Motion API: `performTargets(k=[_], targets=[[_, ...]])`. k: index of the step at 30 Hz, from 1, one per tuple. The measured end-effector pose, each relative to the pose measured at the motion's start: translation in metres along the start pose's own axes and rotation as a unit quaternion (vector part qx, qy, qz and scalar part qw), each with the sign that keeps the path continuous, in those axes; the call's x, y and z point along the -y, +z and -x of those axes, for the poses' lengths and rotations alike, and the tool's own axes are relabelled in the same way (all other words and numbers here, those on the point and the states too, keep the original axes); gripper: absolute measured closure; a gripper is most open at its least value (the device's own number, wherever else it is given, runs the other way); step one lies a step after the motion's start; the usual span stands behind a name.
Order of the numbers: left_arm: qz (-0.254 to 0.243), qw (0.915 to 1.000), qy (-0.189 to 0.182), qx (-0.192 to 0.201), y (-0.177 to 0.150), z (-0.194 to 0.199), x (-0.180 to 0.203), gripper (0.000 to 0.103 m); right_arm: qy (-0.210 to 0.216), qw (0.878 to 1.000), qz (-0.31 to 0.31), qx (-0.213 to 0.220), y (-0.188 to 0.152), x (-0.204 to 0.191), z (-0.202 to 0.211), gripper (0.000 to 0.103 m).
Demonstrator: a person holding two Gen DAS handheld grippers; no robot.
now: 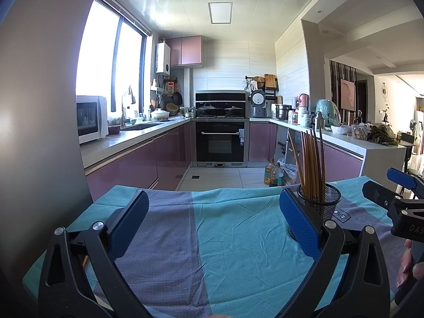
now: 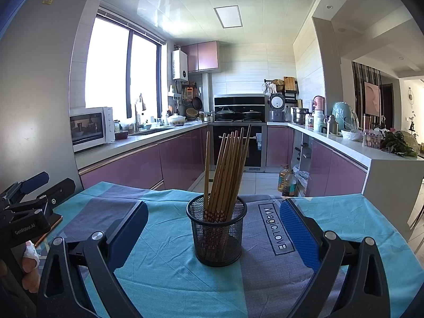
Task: Organize utensils
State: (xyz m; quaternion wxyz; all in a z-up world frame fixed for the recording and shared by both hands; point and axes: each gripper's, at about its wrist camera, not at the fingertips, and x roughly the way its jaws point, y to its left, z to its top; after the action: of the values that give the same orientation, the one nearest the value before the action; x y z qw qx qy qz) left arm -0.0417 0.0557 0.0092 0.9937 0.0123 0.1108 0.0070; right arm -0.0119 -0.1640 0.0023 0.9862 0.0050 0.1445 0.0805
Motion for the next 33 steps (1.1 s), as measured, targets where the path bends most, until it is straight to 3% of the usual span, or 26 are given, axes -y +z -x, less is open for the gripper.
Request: performTargets(k=[33], targets=[[0.0,1.0,0.001,-0.001,-0.0005,-0.0004,0.0006,0.006,-0.003,1.0,-0.001,0.003,0.0008,-0.0006,0.0017,0.007]])
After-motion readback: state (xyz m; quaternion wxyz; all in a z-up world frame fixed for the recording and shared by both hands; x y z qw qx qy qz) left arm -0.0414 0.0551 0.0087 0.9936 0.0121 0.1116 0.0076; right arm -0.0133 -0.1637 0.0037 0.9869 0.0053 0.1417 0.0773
